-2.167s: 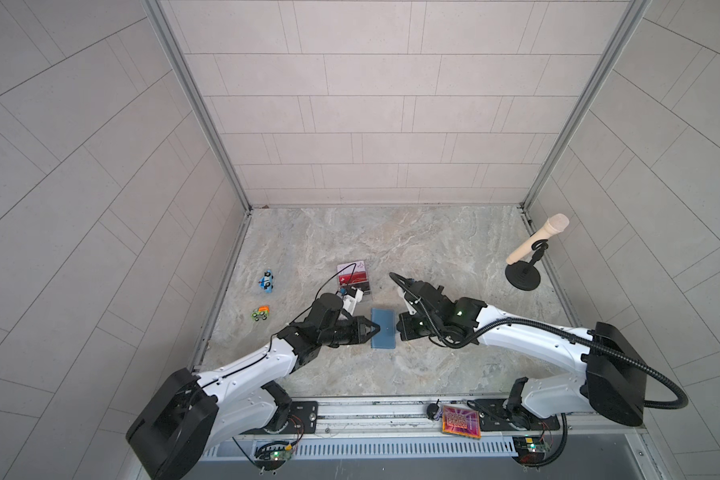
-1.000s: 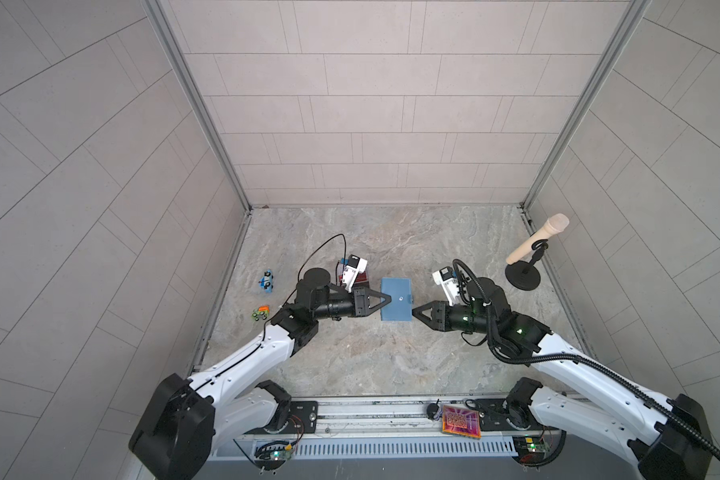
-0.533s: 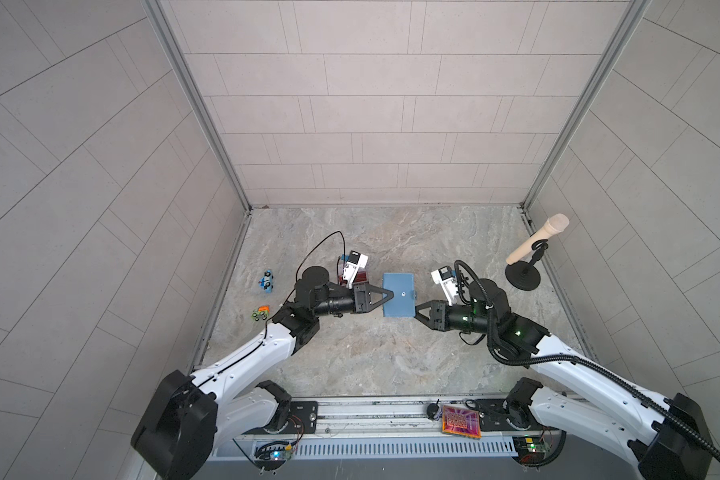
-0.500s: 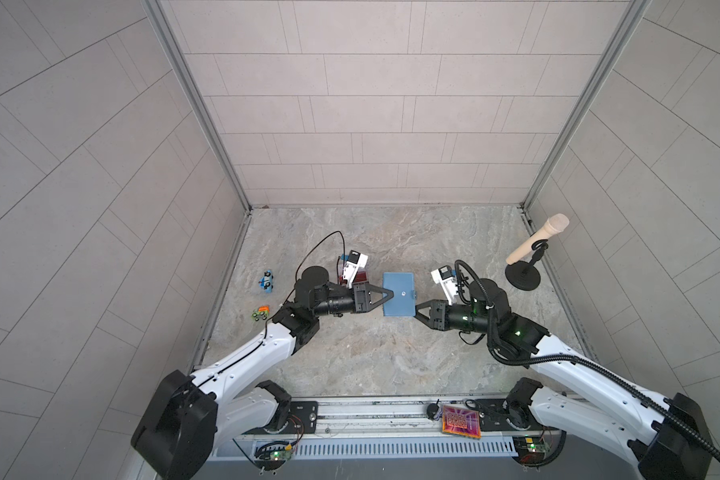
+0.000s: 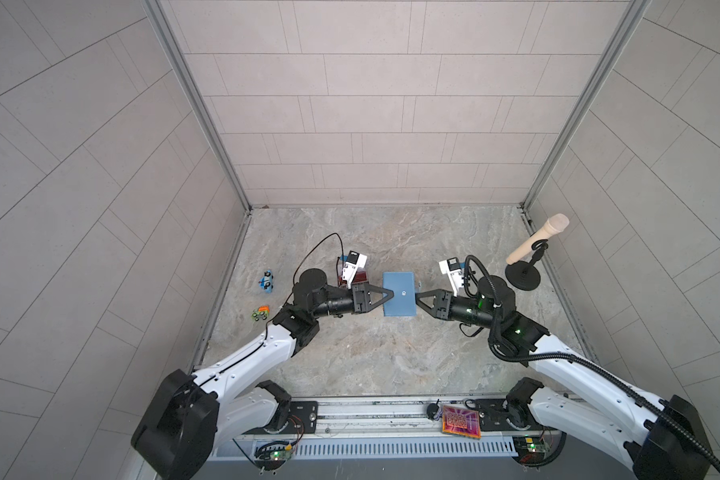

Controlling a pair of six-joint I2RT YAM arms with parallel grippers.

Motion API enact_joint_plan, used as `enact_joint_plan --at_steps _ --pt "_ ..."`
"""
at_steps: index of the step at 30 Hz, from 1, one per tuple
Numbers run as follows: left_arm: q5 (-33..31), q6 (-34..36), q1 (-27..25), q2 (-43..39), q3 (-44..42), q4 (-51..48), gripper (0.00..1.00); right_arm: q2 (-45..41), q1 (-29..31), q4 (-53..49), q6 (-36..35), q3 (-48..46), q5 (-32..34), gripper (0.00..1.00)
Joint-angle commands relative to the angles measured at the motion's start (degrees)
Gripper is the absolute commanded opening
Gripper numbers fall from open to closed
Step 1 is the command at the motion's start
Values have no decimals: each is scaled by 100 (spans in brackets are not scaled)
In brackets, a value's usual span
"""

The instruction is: Take the credit cards out of the card holder

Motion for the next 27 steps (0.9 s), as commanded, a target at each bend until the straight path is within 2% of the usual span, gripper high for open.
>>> enact_joint_plan --at_steps 1,14,22,27 --pt "132 -147 13 21 -74 562 1 61 -42 511 275 27 -221 25" --pt "110 -420 -44 304 -55 1086 1 242 -13 1069 526 -3 -549 25" --pt "80 -457 -38 488 26 1231 5 212 -8 1280 658 -47 -610 24" --pt "88 -399 -43 558 60 1164 8 142 -4 1270 682 -31 -604 19"
